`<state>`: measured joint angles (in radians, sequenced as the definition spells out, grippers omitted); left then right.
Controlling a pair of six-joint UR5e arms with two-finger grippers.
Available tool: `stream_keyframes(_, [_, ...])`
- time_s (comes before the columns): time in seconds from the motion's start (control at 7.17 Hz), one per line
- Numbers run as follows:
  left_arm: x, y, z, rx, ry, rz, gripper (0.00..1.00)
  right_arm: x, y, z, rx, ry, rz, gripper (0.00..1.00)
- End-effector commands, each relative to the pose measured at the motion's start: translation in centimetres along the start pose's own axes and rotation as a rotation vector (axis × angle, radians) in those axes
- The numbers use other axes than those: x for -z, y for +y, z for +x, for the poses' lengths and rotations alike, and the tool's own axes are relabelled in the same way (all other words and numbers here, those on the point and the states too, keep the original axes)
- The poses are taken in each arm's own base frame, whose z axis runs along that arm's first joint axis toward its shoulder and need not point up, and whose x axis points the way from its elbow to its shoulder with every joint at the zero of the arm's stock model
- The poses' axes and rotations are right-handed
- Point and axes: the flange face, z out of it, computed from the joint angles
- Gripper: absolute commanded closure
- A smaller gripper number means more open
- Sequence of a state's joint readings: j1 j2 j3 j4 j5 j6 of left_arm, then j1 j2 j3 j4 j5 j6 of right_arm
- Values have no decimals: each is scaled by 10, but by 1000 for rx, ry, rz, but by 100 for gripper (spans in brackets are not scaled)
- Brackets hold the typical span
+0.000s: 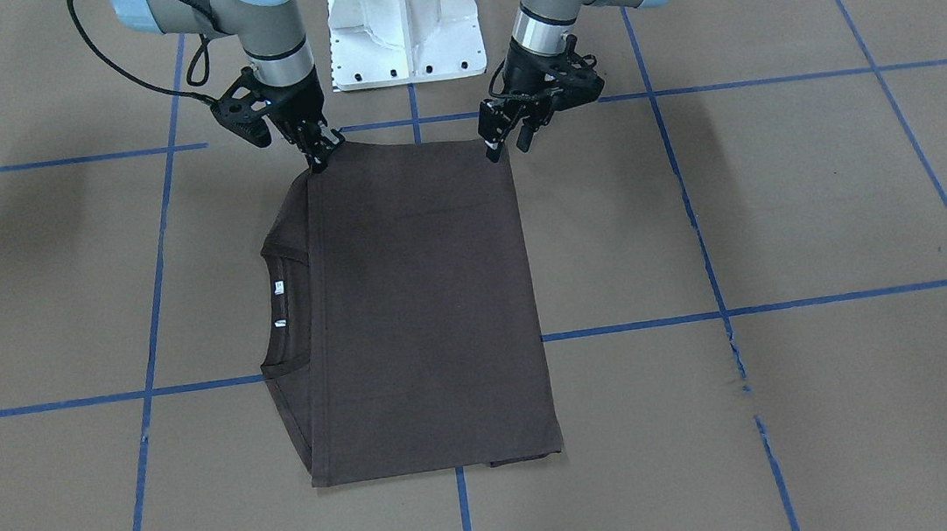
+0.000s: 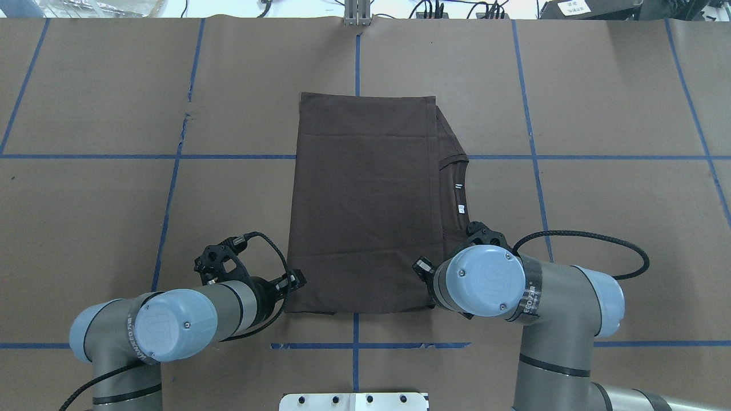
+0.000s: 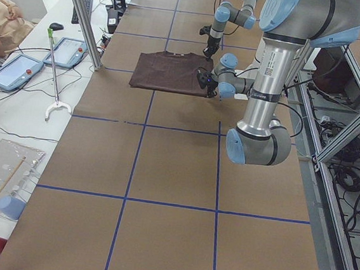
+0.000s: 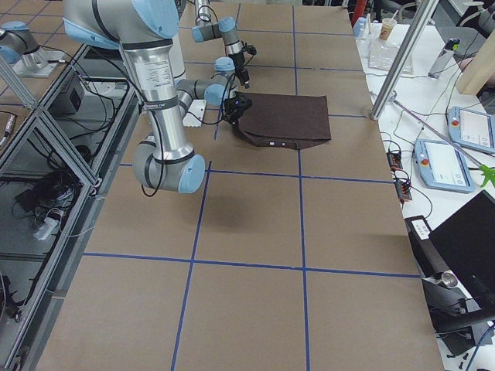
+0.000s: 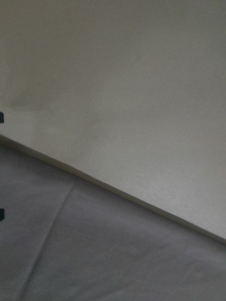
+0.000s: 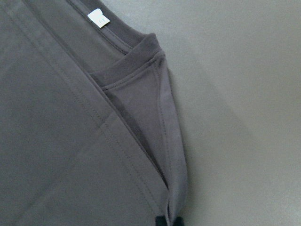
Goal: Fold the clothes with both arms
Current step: 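Move the left gripper to the shirt's near corner beside the right gripper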
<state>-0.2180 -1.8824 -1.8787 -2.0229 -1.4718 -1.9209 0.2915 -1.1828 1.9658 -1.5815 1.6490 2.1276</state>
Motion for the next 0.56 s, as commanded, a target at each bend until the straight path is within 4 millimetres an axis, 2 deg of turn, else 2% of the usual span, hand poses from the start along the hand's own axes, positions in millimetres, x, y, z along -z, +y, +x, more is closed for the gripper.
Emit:
stream_keyframes(0.0, [-7, 18, -6, -15, -18, -24, 36, 2, 0, 0, 0, -2, -1, 100])
stream_keyframes(0.14, [-6, 19, -7, -15, -19, -27, 44, 2, -1, 1, -1, -3, 0, 100])
stream_keyframes(0.28, [-6, 19, -7, -14, -19, -27, 63, 2, -1, 1, -1, -3, 0, 100])
stream_keyframes(0.42, [-4, 19, -6, -3, -14, -29, 99, 2, 0, 1, 0, -3, -2, 100])
